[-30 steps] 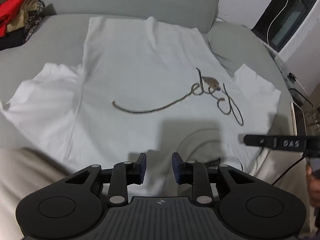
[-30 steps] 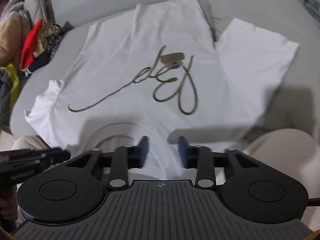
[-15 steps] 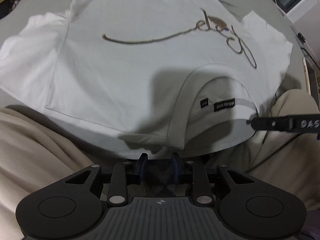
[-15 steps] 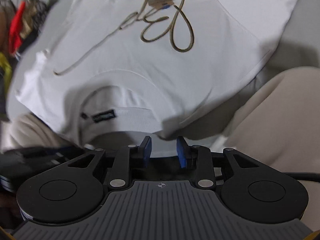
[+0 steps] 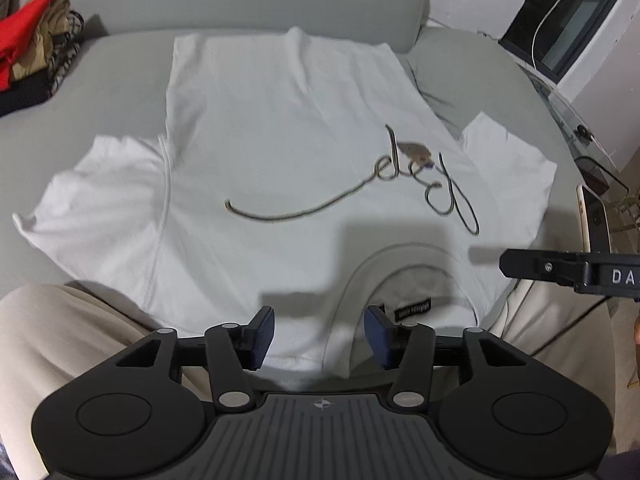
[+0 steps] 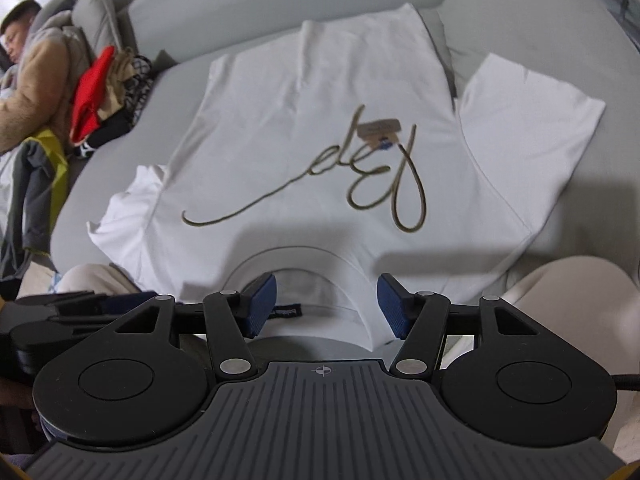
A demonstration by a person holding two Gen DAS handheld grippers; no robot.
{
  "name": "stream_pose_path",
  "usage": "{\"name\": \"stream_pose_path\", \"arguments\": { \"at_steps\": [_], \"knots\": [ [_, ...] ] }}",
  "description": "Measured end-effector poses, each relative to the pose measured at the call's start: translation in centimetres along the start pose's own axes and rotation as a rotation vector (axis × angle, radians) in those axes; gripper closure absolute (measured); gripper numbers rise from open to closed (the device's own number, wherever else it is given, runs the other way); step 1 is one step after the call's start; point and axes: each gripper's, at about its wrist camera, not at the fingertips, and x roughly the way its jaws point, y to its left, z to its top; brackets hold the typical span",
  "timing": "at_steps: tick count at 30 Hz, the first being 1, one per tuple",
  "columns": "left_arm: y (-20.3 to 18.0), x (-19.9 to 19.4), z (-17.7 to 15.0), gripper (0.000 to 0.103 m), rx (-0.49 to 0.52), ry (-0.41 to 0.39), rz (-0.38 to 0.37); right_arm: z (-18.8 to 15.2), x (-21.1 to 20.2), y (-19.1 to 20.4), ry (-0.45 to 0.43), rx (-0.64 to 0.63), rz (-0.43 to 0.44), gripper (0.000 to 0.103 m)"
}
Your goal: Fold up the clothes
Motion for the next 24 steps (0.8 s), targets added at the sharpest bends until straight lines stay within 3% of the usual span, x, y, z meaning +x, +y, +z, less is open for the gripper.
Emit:
{"name": "stream_pose_path", "arguments": {
  "at_steps": [7,9,13,15,18,20,24],
  "knots": [
    [0.8,-2.5,2.8,0.05,-0.055,-0.087,-0.019,2.6,-3.2,-0.1,-0.083,0.021,0.035,0.038],
    [1.4,-3.4,4.3,0.046,-0.082,-0.12,-0.03,4.0,-4.5,-0.6,-0.122,0.05,0.058,0.023],
    [2.6,-4.8,7.5,0.034,-0.141,-0.199,-0.049,7.1,-7.0,-1.9,-0.223,0.11,0.097,0.017],
    [3.2,-4.8,9.0,0.032,-0.176,-0.235,-0.047,8.8,-7.3,-3.4,-0.283,0.2,0.137,0.01],
    [3.8,-3.2,10.5,0.033,-0.213,-0.235,-0.039,11.1,-5.8,-6.6,-0.357,0.426,0.263,0.011],
    [4.0,-1.7,11.2,0.034,-0.243,-0.209,-0.036,12.3,-4.1,-7.8,-0.404,0.533,0.289,0.015],
    [5.3,1.2,12.6,0.037,-0.269,-0.162,-0.034,14.2,-1.2,-7.7,-0.545,0.448,0.046,0.033]
  ]
}}
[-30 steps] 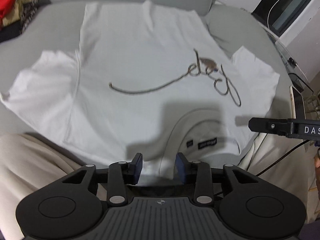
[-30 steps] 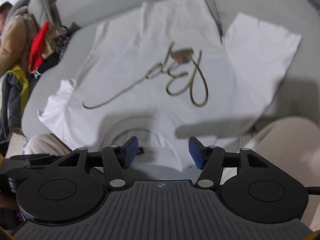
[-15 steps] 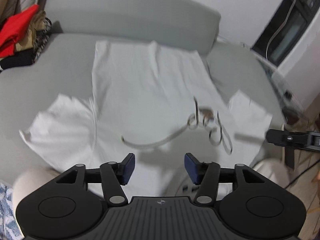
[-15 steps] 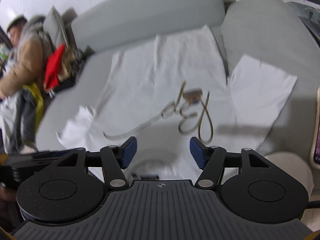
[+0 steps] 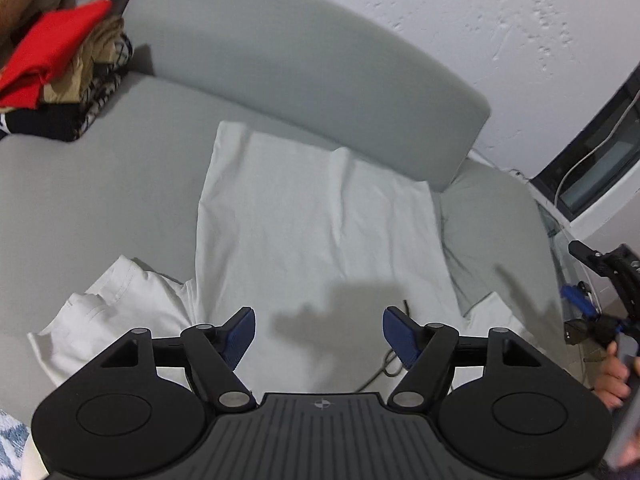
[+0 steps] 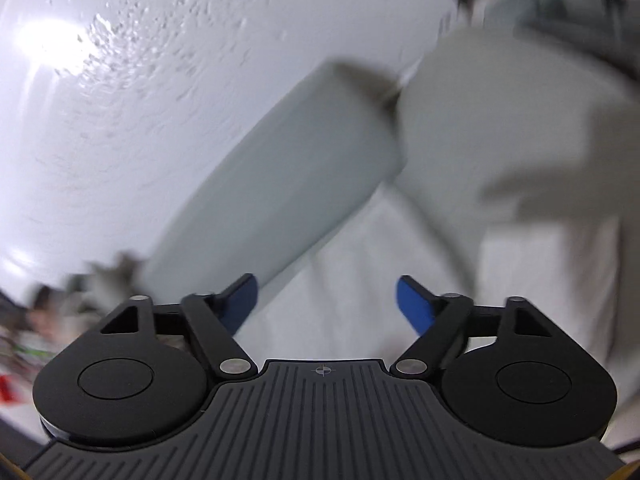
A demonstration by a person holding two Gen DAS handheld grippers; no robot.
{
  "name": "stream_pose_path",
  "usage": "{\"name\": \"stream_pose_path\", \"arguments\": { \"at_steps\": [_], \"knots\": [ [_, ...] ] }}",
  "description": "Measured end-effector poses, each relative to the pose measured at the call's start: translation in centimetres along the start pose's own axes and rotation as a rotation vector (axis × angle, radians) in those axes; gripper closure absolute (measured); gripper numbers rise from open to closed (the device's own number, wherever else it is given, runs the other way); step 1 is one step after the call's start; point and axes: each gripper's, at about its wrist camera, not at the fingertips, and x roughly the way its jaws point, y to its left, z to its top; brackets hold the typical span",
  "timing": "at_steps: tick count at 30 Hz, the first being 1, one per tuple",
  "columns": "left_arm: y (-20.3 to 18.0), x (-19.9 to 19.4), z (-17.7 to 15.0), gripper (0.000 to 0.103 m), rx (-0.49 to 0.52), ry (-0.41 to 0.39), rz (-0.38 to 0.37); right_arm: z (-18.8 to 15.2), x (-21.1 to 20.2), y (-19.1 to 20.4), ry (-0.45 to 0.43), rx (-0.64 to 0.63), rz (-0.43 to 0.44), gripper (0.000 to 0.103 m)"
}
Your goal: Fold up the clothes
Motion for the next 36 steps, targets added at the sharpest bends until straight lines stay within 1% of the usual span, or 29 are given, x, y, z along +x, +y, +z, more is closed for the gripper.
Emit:
{"name": "stream_pose_path", "arguments": {
  "at_steps": [1,2,4,6,7,9,11,13,15,17,18,21,24,26,27,28,29,30,31,32,33,34,35,36],
  "knots": [
    [0.4,0.7,0.5,0.04,-0.007,0.005,0.008,0.0,0.9,0.0,-0.033,-0.054,-0.04,0.035],
    [0.9,1.6,1.1,0.051,-0.013,0.013,0.016,0.2,1.9,-0.2,-0.041,-0.086,-0.077,0.038],
    [2.3,3.8,2.6,0.061,-0.027,0.03,0.039,0.8,4.1,-0.8,-0.038,-0.134,-0.149,0.04],
    [3.8,6.4,4.2,0.061,-0.04,0.024,0.085,1.6,6.7,-1.9,-0.005,-0.142,-0.209,0.04],
    [4.6,7.6,5.0,0.061,-0.035,0.008,0.118,2.0,8.0,-2.5,0.016,-0.136,-0.23,0.04],
    [6.0,10.1,6.6,0.06,-0.023,-0.027,0.177,2.9,11.0,-3.7,0.069,-0.121,-0.246,0.04],
    [7.4,12.5,8.2,0.06,-0.014,-0.063,0.199,3.7,14.3,-4.9,0.129,-0.099,-0.252,0.04],
    [8.7,14.7,9.9,0.06,-0.025,-0.079,0.187,4.1,17.5,-5.7,0.183,-0.081,-0.224,0.043],
    [9.8,16.8,11.5,0.06,-0.035,-0.093,0.168,4.5,20.3,-6.1,0.222,-0.071,-0.186,0.049],
    [10.3,18.8,13.0,0.06,-0.038,-0.092,0.131,5.0,23.1,-6.3,0.257,-0.065,-0.146,0.05],
    [10.4,19.8,13.7,0.06,-0.034,-0.09,0.124,5.3,24.6,-6.2,0.273,-0.068,-0.129,0.05],
    [10.6,22.6,15.7,0.061,-0.006,-0.089,0.119,6.3,28.8,-5.8,0.312,-0.076,-0.098,0.05],
    [10.6,24.8,17.2,0.061,0.048,-0.082,0.151,7.3,32.6,-5.4,0.325,-0.094,-0.079,0.05],
    [10.5,25.9,17.9,0.077,0.095,-0.081,0.178,7.6,34.4,-4.9,0.326,-0.128,-0.065,0.05],
    [10.3,26.2,18.0,0.078,0.12,-0.084,0.182,7.7,35.3,-4.6,0.325,-0.152,-0.051,0.051],
    [10.1,26.2,18.1,0.083,0.146,-0.09,0.178,7.7,36.0,-4.1,0.329,-0.179,-0.038,0.052],
    [9.9,26.3,18.1,0.094,0.172,-0.096,0.174,7.7,36.8,-3.6,0.334,-0.207,-0.027,0.054],
    [9.6,26.3,18.1,0.095,0.202,-0.105,0.179,7.6,37.4,-3.0,0.338,-0.241,-0.014,0.057],
    [9.2,26.1,18.0,0.096,0.238,-0.118,0.196,7.4,37.8,-2.3,0.331,-0.293,-0.024,0.073],
    [9.0,25.9,17.8,0.096,0.257,-0.14,0.213,7.2,38.1,-1.6,0.322,-0.35,-0.043,0.097],
    [9.1,25.5,17.7,0.096,0.254,-0.172,0.23,7.0,38.1,-1.0,0.291,-0.404,-0.073,0.1],
    [9.1,25.2,17.6,0.096,0.252,-0.204,0.246,6.9,37.8,-0.6,0.235,-0.435,-0.105,0.1],
    [9.2,25.1,17.5,0.096,0.252,-0.224,0.266,7.0,37.4,-0.5,0.18,-0.433,-0.125,0.101],
    [9.3,25.3,17.3,0.096,0.257,-0.228,0.29,7.0,37.0,-0.6,0.13,-0.421,-0.14,0.101]
  ]
}}
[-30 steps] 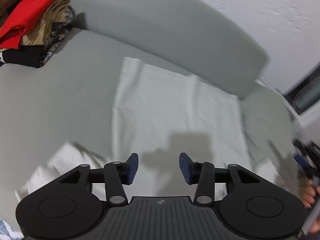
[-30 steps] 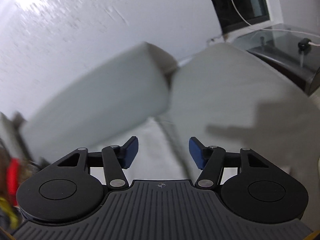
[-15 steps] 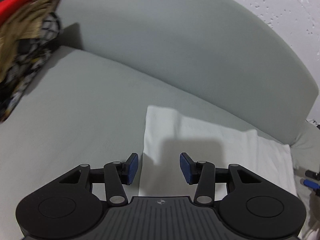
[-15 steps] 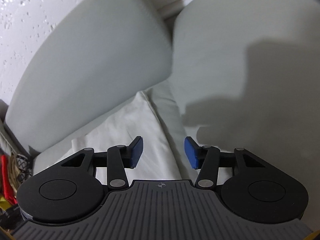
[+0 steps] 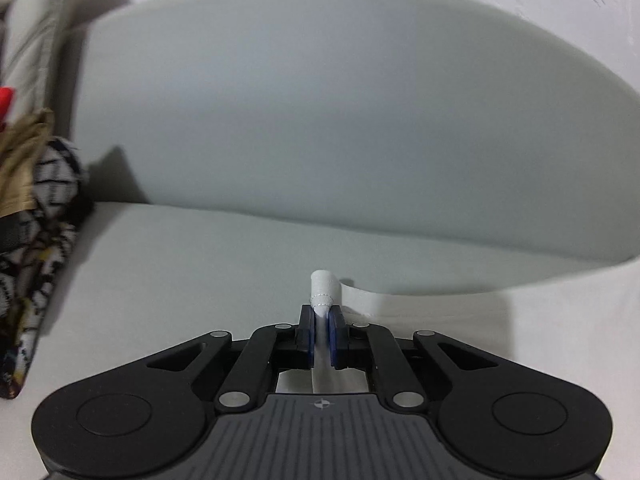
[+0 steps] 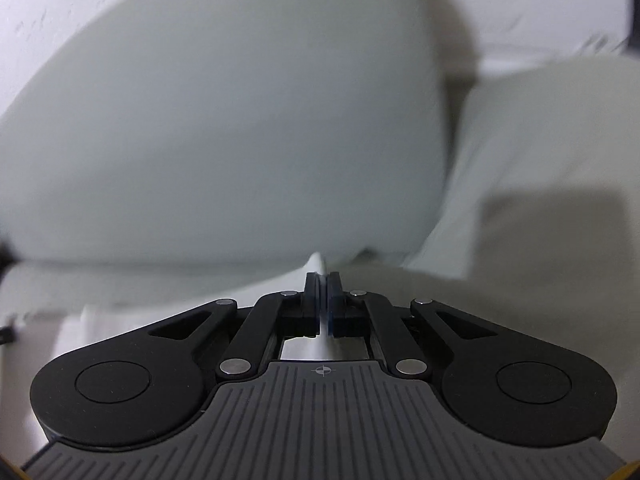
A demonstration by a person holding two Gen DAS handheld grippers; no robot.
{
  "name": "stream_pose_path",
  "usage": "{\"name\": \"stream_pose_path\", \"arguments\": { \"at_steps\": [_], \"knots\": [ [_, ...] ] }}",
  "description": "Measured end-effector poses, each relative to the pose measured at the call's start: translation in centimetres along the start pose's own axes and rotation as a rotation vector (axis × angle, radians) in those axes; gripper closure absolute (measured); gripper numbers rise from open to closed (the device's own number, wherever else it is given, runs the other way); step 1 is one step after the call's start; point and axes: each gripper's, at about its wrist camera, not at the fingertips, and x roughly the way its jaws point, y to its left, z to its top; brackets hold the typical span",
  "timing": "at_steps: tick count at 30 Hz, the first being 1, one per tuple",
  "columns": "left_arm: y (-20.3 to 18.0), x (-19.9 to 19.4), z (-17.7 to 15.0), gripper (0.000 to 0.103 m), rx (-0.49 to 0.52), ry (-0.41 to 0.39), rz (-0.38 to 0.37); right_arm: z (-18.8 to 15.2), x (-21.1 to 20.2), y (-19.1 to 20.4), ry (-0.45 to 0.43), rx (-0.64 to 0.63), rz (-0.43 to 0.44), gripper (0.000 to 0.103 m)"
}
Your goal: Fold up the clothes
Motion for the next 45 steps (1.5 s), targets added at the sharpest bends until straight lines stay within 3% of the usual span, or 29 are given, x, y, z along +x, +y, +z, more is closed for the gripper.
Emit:
{"name": "stream_pose_path", "arguments": {
  "at_steps": [2,4,6,8,12,14,17,20,26,30,33,36,37,38,42,45],
  "knots": [
    [-0.4,0.7,-0.7,0.096,0.029,0.016,0.04,-0.3,0.2,-0.2,-0.031,0.017,-0.072,0.103],
    [-0.9,0.7,-1.0,0.093,0.035,0.013,0.066,-0.6,1.7,-0.8,0.037,0.024,-0.153,0.103],
    [-1.3,0.3,-0.6,0.088,0.034,0.027,0.088,-0.5,1.7,-1.8,0.068,0.081,-0.137,0.103],
    [-1.1,-0.8,0.0,0.067,0.029,0.059,0.088,0.0,0.4,-2.2,0.072,0.141,-0.119,0.094],
    [-0.1,-4.7,0.7,0.058,-0.018,0.077,0.091,0.5,-6.3,-2.2,-0.05,0.145,-0.118,0.088],
    [0.7,-7.7,0.6,0.055,-0.071,0.098,0.049,0.6,-10.2,-2.3,-0.098,0.141,-0.1,0.084],
    [0.4,-11.8,-0.4,0.057,-0.088,0.166,-0.033,0.2,-14.6,-2.5,-0.098,0.147,-0.07,0.066],
    [-0.9,-16.5,-1.8,0.057,-0.079,0.226,-0.136,0.1,-17.8,-2.5,-0.066,0.183,-0.049,0.065],
    [-3.7,-27.0,-5.0,0.055,-0.019,0.265,-0.301,-1.5,-29.3,-3.1,-0.12,0.234,0.041,0.065],
    [-5.9,-31.7,-9.1,0.051,0.078,0.297,-0.33,-5.8,-35.2,-3.5,-0.033,0.228,0.088,0.043],
    [-8.3,-33.3,-13.3,0.054,0.115,0.288,-0.311,-11.4,-36.5,-3.2,0.13,0.225,0.145,0.045],
    [-11.1,-33.8,-17.4,0.069,0.114,0.266,-0.277,-17.7,-35.6,-1.7,0.268,0.175,0.189,0.084],
    [-12.1,-33.9,-18.6,0.079,0.135,0.251,-0.262,-19.7,-35.6,-0.7,0.288,0.142,0.184,0.084],
    [-12.9,-33.9,-19.5,0.082,0.167,0.243,-0.252,-21.3,-35.3,0.2,0.304,0.105,0.168,0.084],
    [-14.7,-33.9,-22.2,0.081,0.248,0.281,-0.239,-26.3,-34.2,2.9,0.411,-0.016,0.129,0.084],
    [-14.6,-34.5,-22.7,0.08,0.252,0.323,-0.239,-27.6,-35.3,3.5,0.439,-0.086,0.101,0.085]
  ]
}}
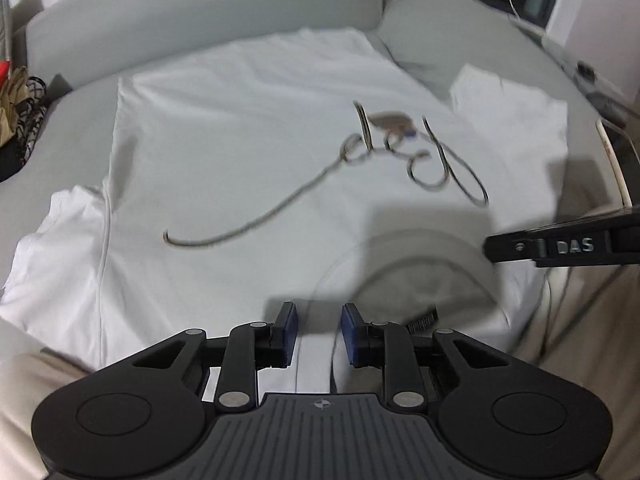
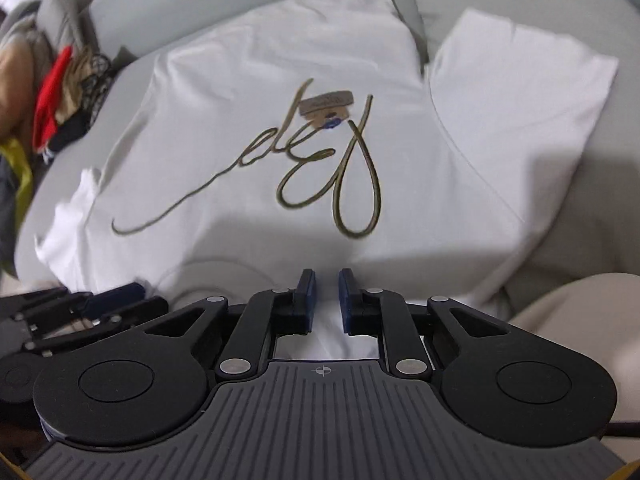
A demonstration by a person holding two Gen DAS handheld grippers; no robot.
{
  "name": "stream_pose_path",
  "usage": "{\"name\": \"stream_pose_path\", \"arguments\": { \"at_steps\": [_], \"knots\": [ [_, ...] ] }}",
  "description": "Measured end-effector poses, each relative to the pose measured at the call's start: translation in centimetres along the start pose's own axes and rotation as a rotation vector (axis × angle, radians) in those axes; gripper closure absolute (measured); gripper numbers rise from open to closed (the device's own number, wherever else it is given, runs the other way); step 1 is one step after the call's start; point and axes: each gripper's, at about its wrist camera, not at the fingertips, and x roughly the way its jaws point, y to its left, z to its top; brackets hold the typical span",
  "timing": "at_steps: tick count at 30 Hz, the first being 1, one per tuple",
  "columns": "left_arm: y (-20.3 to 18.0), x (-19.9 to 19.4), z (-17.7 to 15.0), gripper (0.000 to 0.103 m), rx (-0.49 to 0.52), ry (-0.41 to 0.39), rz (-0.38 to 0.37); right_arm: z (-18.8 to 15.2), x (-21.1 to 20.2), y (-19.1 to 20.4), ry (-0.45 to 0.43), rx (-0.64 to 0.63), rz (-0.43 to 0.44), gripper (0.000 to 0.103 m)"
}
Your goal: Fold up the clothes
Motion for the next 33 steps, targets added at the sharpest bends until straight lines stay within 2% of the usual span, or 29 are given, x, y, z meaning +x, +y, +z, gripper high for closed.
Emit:
{"name": "stream_pose_path", "arguments": {
  "at_steps": [1,2,3,4,5,6,7,9,10,14,17,18,20,23,25,28,30,33],
  "knots": [
    [0.1,-0.4,-0.1,0.08,-0.013,0.008,-0.012,-0.3,-0.3,-0.1,0.028,0.011,-0.008,0.082],
    [0.3,-0.7,0.0,0.08,-0.028,0.007,-0.023,-0.3,-0.6,-0.7,0.046,0.042,-0.013,0.073],
    [0.4,-1.0,0.2,0.079,-0.039,-0.004,-0.029,-0.2,-1.3,-1.5,0.024,0.076,-0.012,0.068],
    [0.5,-1.4,0.4,0.074,-0.049,-0.014,-0.035,-0.2,-2.1,-2.2,-0.013,0.11,-0.008,0.067],
    [0.6,-1.7,0.6,0.066,-0.059,-0.025,-0.041,0.0,-3.0,-2.7,-0.075,0.136,-0.006,0.059],
    [0.7,-2.0,0.8,0.063,-0.07,-0.036,-0.047,0.2,-4.0,-3.2,-0.146,0.16,-0.005,0.053],
    [0.7,-2.3,1.1,0.061,-0.078,-0.045,-0.051,0.2,-5.1,-3.7,-0.216,0.184,-0.009,0.042],
    [1.0,-2.3,1.8,0.058,-0.102,-0.054,-0.058,1.0,-6.2,-4.8,-0.308,0.217,-0.034,0.041],
    [1.3,-2.2,2.1,0.056,-0.12,-0.055,-0.06,1.6,-6.2,-5.4,-0.311,0.23,-0.054,0.041],
    [2.2,-1.3,3.0,0.056,-0.183,-0.05,-0.05,3.8,-5.5,-8.1,-0.291,0.271,-0.136,0.044],
    [2.5,-1.0,2.8,0.056,-0.209,-0.038,-0.058,5.1,-4.8,-10.4,-0.291,0.299,-0.178,0.05],
    [2.6,-0.8,2.7,0.057,-0.214,-0.034,-0.061,5.3,-4.7,-11.7,-0.302,0.343,-0.179,0.053],
    [2.7,-0.5,2.3,0.056,-0.225,-0.026,-0.065,5.4,-4.5,-14.6,-0.33,0.458,-0.169,0.057],
    [2.8,0.0,2.0,0.056,-0.24,-0.01,-0.073,5.8,-3.7,-18.5,-0.331,0.59,-0.124,0.057],
    [2.6,0.2,1.9,0.056,-0.237,-0.006,-0.08,6.0,-3.2,-20.3,-0.341,0.638,-0.075,0.058],
    [2.3,0.4,1.9,0.056,-0.227,-0.005,-0.089,6.5,-2.7,-21.6,-0.387,0.657,-0.046,0.062],
    [2.2,0.4,1.8,0.056,-0.224,-0.007,-0.094,6.9,-1.9,-22.2,-0.395,0.659,-0.043,0.077],
    [2.3,0.4,1.8,0.056,-0.225,-0.01,-0.096,7.1,-0.9,-22.7,-0.396,0.655,-0.035,0.094]
  ]
}}
